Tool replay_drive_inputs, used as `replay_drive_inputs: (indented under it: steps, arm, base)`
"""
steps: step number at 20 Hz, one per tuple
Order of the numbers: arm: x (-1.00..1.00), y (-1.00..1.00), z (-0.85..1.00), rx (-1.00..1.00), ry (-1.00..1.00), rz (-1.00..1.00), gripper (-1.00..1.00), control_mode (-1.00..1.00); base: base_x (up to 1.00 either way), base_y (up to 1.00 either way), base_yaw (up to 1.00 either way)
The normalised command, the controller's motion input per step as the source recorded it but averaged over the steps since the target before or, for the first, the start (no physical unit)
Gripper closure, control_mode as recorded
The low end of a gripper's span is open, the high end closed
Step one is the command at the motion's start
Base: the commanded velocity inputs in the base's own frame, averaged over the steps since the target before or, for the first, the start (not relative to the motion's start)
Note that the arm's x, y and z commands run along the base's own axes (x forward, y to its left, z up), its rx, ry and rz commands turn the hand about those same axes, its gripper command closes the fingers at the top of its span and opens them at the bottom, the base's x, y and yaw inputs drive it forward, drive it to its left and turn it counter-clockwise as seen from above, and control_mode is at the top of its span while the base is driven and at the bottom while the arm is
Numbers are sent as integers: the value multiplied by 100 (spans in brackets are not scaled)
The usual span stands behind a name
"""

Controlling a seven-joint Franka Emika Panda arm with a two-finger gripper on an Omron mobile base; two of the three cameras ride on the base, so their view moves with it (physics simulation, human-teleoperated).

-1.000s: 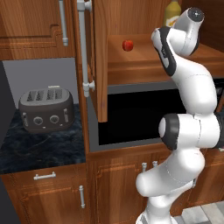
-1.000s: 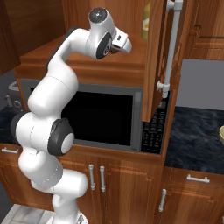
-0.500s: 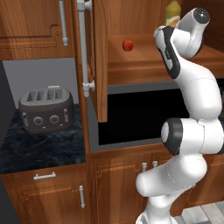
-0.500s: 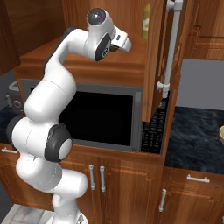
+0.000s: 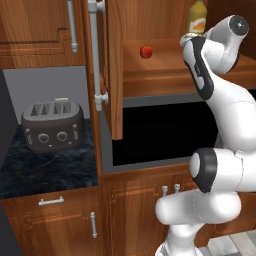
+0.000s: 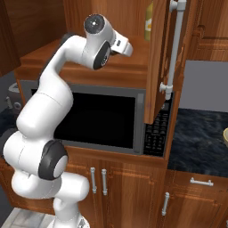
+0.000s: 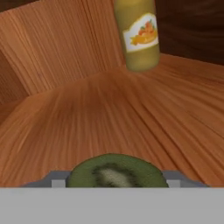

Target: Open the cabinet. Pick the kiwi and apple from the cabinet and place them into the bowl. Then close the cabinet.

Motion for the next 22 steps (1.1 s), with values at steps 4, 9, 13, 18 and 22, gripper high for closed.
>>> replay_drive_inputs:
  steps: [4, 9, 13, 18, 22]
  arm:
    - [-47, 0, 19, 0, 0, 0, 100, -100]
    - [-70, 0, 16, 0, 0, 0, 100, -100]
    - [-80, 4, 16, 0, 3, 0, 100, -100]
    - [-83, 22, 1, 0, 7, 0, 100, -100]
    - [-79, 33, 0, -1, 8, 0, 100, -100]
  base:
    - [0, 0, 0]
    - [0, 0, 0]
    - [0, 0, 0]
    - [0, 0, 0]
    - [0, 0, 0]
